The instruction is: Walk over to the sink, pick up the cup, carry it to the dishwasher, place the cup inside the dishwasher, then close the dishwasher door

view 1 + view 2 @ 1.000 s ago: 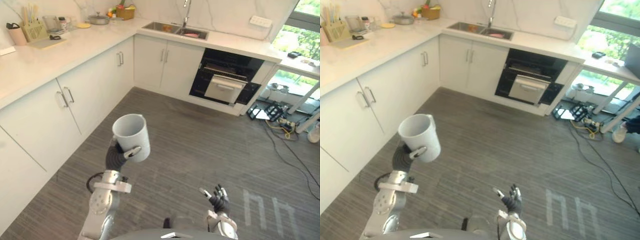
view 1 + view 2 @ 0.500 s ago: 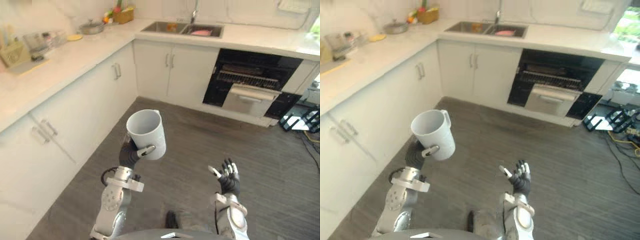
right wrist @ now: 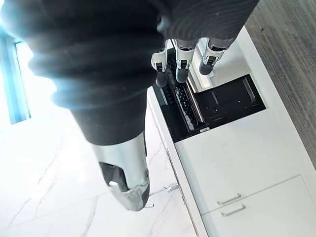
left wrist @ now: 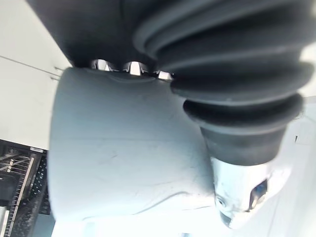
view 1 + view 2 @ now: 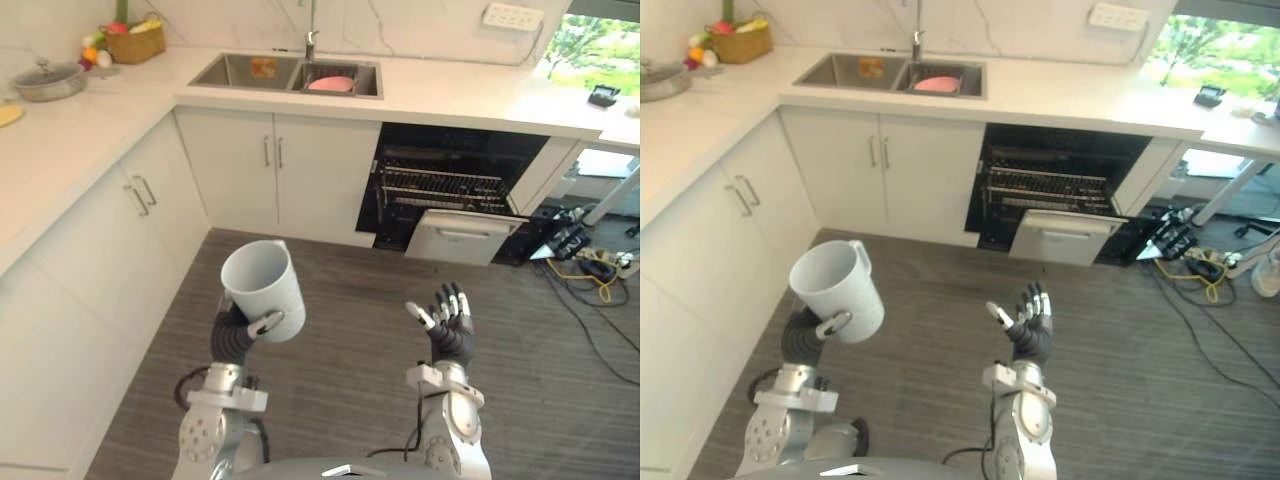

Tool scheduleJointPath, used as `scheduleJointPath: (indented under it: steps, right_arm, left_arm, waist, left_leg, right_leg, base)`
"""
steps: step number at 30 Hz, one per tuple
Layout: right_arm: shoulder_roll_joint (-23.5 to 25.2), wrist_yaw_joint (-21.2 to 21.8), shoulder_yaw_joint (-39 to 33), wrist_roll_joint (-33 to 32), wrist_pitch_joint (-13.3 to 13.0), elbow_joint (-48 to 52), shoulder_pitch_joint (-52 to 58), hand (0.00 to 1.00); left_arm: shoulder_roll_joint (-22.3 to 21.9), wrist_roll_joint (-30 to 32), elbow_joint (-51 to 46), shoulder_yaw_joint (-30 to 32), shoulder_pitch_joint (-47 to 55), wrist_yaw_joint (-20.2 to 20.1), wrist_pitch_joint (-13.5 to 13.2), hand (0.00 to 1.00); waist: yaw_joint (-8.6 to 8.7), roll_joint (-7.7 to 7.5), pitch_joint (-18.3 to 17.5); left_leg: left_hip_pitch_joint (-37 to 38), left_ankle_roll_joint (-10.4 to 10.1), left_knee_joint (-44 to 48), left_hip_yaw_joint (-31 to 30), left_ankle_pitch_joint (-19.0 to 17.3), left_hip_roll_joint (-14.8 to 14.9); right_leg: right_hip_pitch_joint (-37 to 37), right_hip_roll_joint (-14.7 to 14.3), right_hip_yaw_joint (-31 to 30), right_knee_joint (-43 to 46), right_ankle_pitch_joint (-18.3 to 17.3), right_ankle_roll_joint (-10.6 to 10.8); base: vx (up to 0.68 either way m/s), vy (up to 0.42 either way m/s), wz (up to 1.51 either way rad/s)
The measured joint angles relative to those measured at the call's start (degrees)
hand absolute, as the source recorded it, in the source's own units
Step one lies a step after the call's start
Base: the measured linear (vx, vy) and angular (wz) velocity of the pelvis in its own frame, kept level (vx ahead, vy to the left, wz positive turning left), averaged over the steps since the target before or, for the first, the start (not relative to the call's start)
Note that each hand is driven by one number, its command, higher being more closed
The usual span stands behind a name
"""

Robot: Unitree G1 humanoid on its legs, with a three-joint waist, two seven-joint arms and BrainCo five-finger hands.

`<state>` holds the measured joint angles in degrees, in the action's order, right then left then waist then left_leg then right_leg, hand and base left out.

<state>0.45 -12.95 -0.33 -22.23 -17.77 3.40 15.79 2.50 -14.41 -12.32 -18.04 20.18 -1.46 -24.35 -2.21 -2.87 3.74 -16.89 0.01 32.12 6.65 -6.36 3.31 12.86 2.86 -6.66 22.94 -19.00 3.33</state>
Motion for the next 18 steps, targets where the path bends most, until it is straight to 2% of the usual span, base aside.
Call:
scheduleJointPath:
  steps: [1, 2, 3, 4, 5, 6, 7, 8, 9, 10, 12, 13, 14, 15, 16, 17, 18]
  right_arm:
    - [0.6, -0.5, -1.1, 0.1, -0.3, -1.3, -0.7, 0.0]
    - [1.3, -1.8, -3.4, 0.1, -1.0, -2.6, -0.7, 0.0]
    - [2.1, -2.7, -4.5, 0.0, -1.6, -5.3, -0.9, 0.0]
    - [2.2, -2.7, -4.4, 0.0, -1.6, -6.2, -0.6, 0.0]
    - [2.3, -2.8, -4.3, 0.2, -1.6, -7.8, -0.6, 0.0]
    - [2.3, -2.9, -4.3, 0.3, -1.7, -8.3, -0.6, 0.0]
    - [2.3, -3.8, -4.1, 0.3, -1.9, -8.7, -0.6, 0.0]
    - [2.4, -4.7, -3.8, 0.2, -2.7, -8.3, -0.6, 0.0]
    - [2.4, -5.1, -3.6, 0.2, -3.3, -7.9, -0.6, 0.0]
    - [2.4, -5.7, -3.1, 0.2, -3.9, -6.8, -0.6, 0.0]
    - [2.4, -7.5, -2.2, 0.1, -4.9, -4.1, -0.5, 0.0]
    - [2.4, -7.8, -2.0, 0.0, -5.8, -1.7, -0.2, 0.0]
    - [2.4, -7.8, -1.9, 0.0, -6.5, -0.1, -0.2, 0.0]
    - [2.4, -7.8, -1.4, -0.1, -8.1, 1.7, -0.3, 0.0]
    - [2.4, -7.7, -1.2, -0.1, -8.7, 2.4, -0.3, 0.0]
    - [2.3, -7.6, -0.5, -0.1, -9.3, 2.7, -0.9, 0.0]
    - [1.4, -7.4, -0.2, -0.1, -9.2, 2.1, -1.8, 0.0]
  left_arm:
    - [0.6, 0.0, 0.6, -0.1, -1.3, -0.1, -0.1, 1.0]
    - [1.0, -0.1, 1.8, -0.7, -3.5, -0.4, -0.1, 1.0]
    - [1.9, -0.3, 2.3, -0.6, -4.1, -1.1, -0.5, 1.0]
    - [2.4, -0.4, 2.5, -0.3, -4.2, -1.3, -0.4, 1.0]
    - [2.6, -0.5, 2.8, 0.0, -3.9, -1.3, -0.4, 1.0]
    - [2.6, -0.3, 2.9, -0.2, -3.8, -1.3, -0.4, 1.0]
    - [2.6, 0.1, 2.9, -0.8, -3.8, -1.3, -0.4, 1.0]
    - [2.8, 0.1, 2.8, -2.3, -4.4, -1.1, -0.4, 1.0]
    - [3.1, 0.3, 2.7, -3.1, -4.8, -1.1, -0.4, 1.0]
    - [3.5, 1.4, 2.6, -4.8, -5.7, -0.9, -0.4, 1.0]
    - [4.3, 2.3, 1.9, -7.4, -6.7, -0.2, 0.0, 1.0]
    - [4.6, 2.3, 1.3, -8.6, -7.4, -0.1, 0.1, 1.0]
    - [4.8, 2.3, 0.7, -9.1, -7.6, -0.1, 0.1, 1.0]
    - [4.9, 2.3, -1.0, -9.1, -7.2, 0.0, -0.2, 1.0]
    - [5.0, 2.3, -1.6, -9.1, -6.9, 0.0, -0.6, 1.0]
    - [5.1, 2.3, -2.1, -9.0, -6.6, 0.2, -1.2, 1.0]
    - [4.5, 2.3, -1.7, -8.9, -5.3, 0.7, -1.1, 1.0]
  waist:
    - [0.56, -0.31, 0.4]
    - [1.6, -0.11, -0.4]
    - [1.94, -1.9, -0.5]
    - [2.35, -2.51, -0.7]
    - [2.51, -2.11, -0.3]
    - [2.65, -1.68, -0.2]
    - [3.16, -0.65, -0.4]
    - [3.45, 0.02, -0.3]
    - [3.61, 0.24, -0.1]
    - [3.87, 0.68, 0.3]
    - [4.41, 1.49, 1.4]
    - [4.78, 2.02, 1.9]
    - [5.06, 2.31, 1.9]
    - [5.27, 2.06, 1.8]
    - [5.3, 1.62, 1.7]
    - [4.82, 1.22, 1.4]
    - [3.76, 4.24, 1.2]
  left_leg:
    - [-0.8, -0.5, 2.5, 0.3, -2.1, -1.2]
    - [2.6, 0.9, -3.2, -1.2, -2.1, -3.9]
    - [5.7, 4.1, -3.4, 0.8, -4.9, -6.4]
    - [7.2, 5.0, -3.4, 0.9, -6.4, -7.1]
    - [10.5, 5.9, -3.8, 1.4, -8.3, -7.3]
    - [12.2, 6.1, -4.8, 1.4, -8.8, -7.1]
    - [15.5, 6.2, -7.5, 1.4, -9.2, -6.7]
    - [18.0, 6.1, -10.5, 1.4, -9.1, -6.4]
    - [19.2, 5.7, -11.8, 1.4, -8.9, -6.4]
    - [21.9, 5.3, -13.9, 1.5, -8.9, -6.5]
    - [26.7, 4.5, -16.8, 1.3, -9.3, -6.5]
    - [29.1, 3.3, -17.7, 1.3, -9.9, -6.2]
    - [30.3, 2.2, -17.6, 1.3, -10.7, -5.8]
    - [32.1, 0.8, -17.5, 1.5, -12.8, -5.7]
    - [33.4, 0.6, -17.5, 1.5, -14.3, -5.9]
    - [35.6, 0.8, -17.2, 2.3, -17.1, -5.4]
    - [37.3, -0.2, -15.6, 4.9, -18.1, -2.7]
  right_leg:
    - [-0.4, -0.1, 1.1, 3.7, 0.8, 1.3]
    - [-3.6, 1.7, 3.4, 16.0, 3.0, 5.5]
    - [-9.3, 4.9, 3.8, 30.6, 10.0, 9.0]
    - [-11.6, 6.3, 4.3, 36.0, 14.1, 7.9]
    - [-15.8, 6.6, 5.6, 44.1, 14.8, 5.4]
    - [-18.0, 6.4, 6.4, 46.5, 14.1, 4.3]
    - [-22.6, 5.1, 7.7, 48.9, 12.5, 3.2]
    - [-27.3, 3.8, 9.4, 48.9, 11.3, 3.5]
    - [-29.4, 3.8, 10.7, 48.3, 11.0, 3.9]
    - [-32.5, 4.2, 13.7, 46.1, 10.4, 3.9]
    - [-33.9, 6.5, 19.8, 39.7, 9.0, 2.8]
    - [-33.5, 8.4, 24.1, 32.4, 8.2, 1.1]
    - [-32.3, 9.1, 27.0, 23.6, 8.4, -0.3]
    - [-29.1, 9.0, 30.5, 8.5, 13.0, -2.4]
    - [-28.1, 9.0, 31.2, 4.2, 16.4, -3.2]
    - [-27.5, 8.0, 31.1, 3.1, 18.7, -8.6]
    - [-26.7, 4.9, 30.6, 4.1, 16.2, -8.5]
  base:
    - [0.41, 0.273, 0.25]
    - [0.39, 0.286, 0.29]
    - [0.37, 0.253, 0.27]
    - [0.36, 0.12, -0.1]
    - [0.31, 0.082, -0.12]
    - [0.37, 0.117, -0.2]
    - [0.34, 0.114, -0.13]
    - [0.36, 0.102, -0.09]
    - [0.36, 0.071, -0.09]
    - [0.41, 0.045, -0.05]
    - [0.46, 0.03, -0.03]
    - [0.47, 0.009, 0.04]
    - [0.55, -0.011, 0.06]
    - [0.46, -0.032, 0.01]
    - [0.5, -0.078, -0.19]
    - [0.51, -0.086, -0.68]
    - [0.58, -0.142, -0.94]
